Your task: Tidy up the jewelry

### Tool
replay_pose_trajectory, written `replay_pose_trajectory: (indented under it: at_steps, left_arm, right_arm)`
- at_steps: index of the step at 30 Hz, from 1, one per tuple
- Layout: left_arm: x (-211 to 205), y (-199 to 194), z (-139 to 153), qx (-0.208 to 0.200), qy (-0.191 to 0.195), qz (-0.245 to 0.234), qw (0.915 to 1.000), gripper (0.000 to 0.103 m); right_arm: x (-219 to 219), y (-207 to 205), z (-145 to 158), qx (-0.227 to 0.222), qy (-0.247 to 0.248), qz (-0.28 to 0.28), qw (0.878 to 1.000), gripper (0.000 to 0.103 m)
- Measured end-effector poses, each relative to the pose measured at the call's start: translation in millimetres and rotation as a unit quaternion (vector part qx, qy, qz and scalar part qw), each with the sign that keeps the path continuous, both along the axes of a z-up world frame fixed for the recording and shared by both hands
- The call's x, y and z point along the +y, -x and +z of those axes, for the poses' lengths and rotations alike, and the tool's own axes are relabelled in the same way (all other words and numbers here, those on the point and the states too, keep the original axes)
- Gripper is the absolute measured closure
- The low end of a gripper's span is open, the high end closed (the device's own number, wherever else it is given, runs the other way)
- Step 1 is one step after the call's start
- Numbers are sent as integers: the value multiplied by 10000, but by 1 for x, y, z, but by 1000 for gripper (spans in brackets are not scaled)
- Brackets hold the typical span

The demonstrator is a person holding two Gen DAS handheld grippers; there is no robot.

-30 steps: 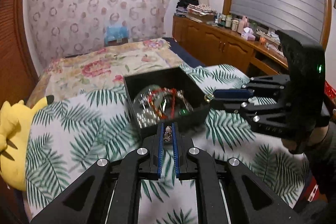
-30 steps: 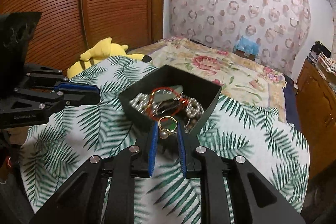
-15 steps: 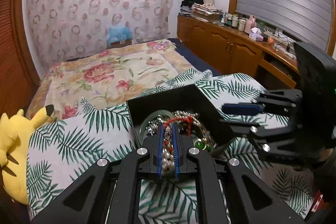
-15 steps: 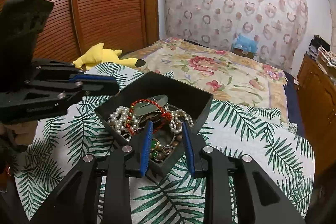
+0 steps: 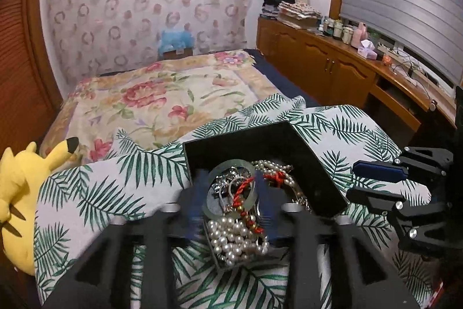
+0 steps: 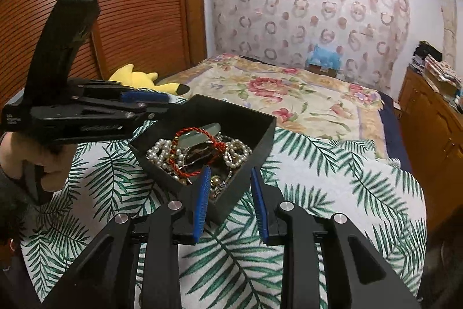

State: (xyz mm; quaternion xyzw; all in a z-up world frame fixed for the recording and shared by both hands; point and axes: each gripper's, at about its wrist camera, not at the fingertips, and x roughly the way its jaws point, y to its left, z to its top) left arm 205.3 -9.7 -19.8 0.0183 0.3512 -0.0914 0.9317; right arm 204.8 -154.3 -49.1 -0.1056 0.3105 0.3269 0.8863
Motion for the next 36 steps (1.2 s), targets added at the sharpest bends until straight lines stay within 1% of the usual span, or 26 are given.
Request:
replay_pose_trajectory:
  at_steps: [1, 2, 3, 4, 5, 6, 7, 8, 10, 11, 13, 18, 26, 30, 36]
  left_arm:
    - [0, 3, 1, -12, -2, 10, 10000, 62]
    - [1, 7, 1, -11, 10, 19, 10000, 55]
    - [1, 14, 2, -21, 29, 65, 10000, 47]
    - [2, 18, 3, -49, 36, 106, 9999, 33]
    - [3, 23, 5, -100, 36, 157, 9998, 24]
    - [4, 29, 7, -139, 37, 194, 9997, 22]
    - [5, 34, 8, -154, 42, 224, 9996, 18]
    - [5, 38, 9, -159, 52, 257, 9995, 15]
    - [6, 51, 13, -205, 74, 328, 9992, 12]
    - [7, 56, 14, -230, 81, 344, 9991, 11]
    - [7, 68, 17, -283, 91, 416, 9987, 9]
    - [5, 95, 24, -375, 40, 627, 9973, 8]
    - [2, 126, 32, -523, -178, 859, 9948, 8]
    - [1, 140, 34, -574, -126, 916, 9941, 8]
    - [0, 154, 37, -685, -160, 929, 9932, 8]
  right_arm:
    - [-2, 2, 0, -11, -10, -56, 10000, 72]
    - [-5, 6, 1, -35, -13, -147, 9999, 71]
    - [-6, 7, 2, -46, -21, -194, 9998, 65]
    - [-8, 10, 4, -69, -58, -261, 9996, 56]
    - [-11, 13, 6, -103, -113, -335, 9993, 52]
    - [-13, 17, 7, -131, -163, -394, 9990, 45]
    - [-15, 21, 10, -167, -222, -473, 9985, 40]
    - [-17, 25, 12, -192, -258, -537, 9980, 38]
    - [-21, 32, 17, -251, -348, -664, 9969, 28]
    - [-23, 37, 20, -295, -396, -722, 9962, 24]
    - [-25, 47, 27, -431, -456, -844, 9945, 14]
    - [-29, 68, 38, -613, -553, -1053, 9910, 3]
    - [-37, 94, 46, -734, -613, -1409, 9854, 3]
    - [-39, 107, 47, -880, -564, -1609, 9814, 3]
    - [-40, 117, 45, -946, -590, -1695, 9792, 3]
